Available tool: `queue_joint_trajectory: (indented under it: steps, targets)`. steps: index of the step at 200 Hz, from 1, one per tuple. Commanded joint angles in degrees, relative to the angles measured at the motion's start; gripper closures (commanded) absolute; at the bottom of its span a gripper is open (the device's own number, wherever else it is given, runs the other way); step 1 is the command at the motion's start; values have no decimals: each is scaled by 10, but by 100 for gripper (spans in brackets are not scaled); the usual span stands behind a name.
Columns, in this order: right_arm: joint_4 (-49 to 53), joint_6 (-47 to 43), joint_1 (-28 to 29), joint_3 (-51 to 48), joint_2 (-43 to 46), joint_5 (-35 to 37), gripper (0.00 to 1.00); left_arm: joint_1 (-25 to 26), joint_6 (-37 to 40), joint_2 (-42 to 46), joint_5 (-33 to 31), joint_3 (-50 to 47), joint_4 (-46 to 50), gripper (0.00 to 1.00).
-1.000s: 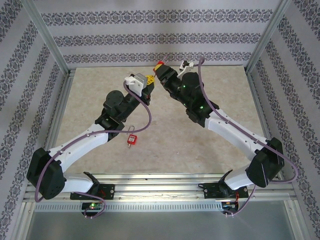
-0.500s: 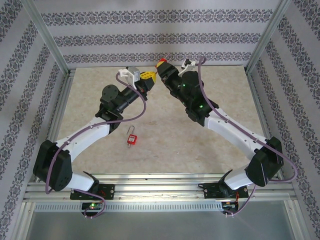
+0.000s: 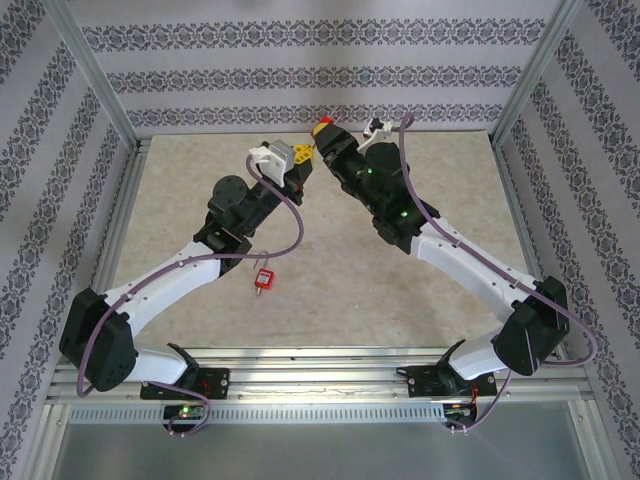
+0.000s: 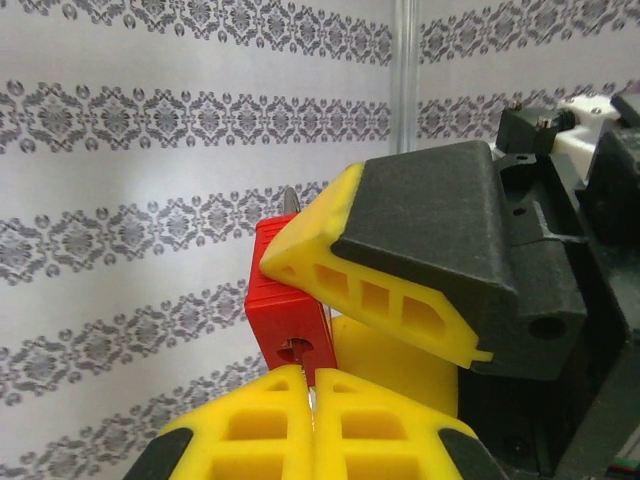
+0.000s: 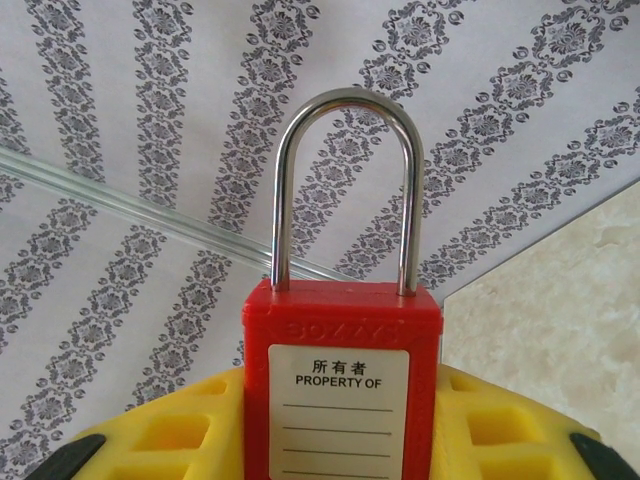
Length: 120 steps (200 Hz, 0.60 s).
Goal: Unlock with the key
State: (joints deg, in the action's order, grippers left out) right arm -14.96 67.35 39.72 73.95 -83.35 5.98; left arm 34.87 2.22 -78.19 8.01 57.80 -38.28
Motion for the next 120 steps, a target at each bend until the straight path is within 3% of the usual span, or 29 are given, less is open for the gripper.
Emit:
queue_joint_trajectory:
  steps: [1,11,43,104,120]
  targets:
    - [95,-4,116,-11,-51,-283,100,78,60,-17,154,54,-37,100]
    - [96,-5,116,-8,-52,-284,100,69,36,-20,159,46,-65,100]
    - [106,-10,116,-7,-48,-284,100,1,-144,-29,240,30,-182,100]
    - [119,-17,113,-15,-40,-279,100,-3,-169,-16,326,39,-144,100]
    - [119,-17,115,-16,-40,-280,100,-2,-157,-8,300,31,-139,100]
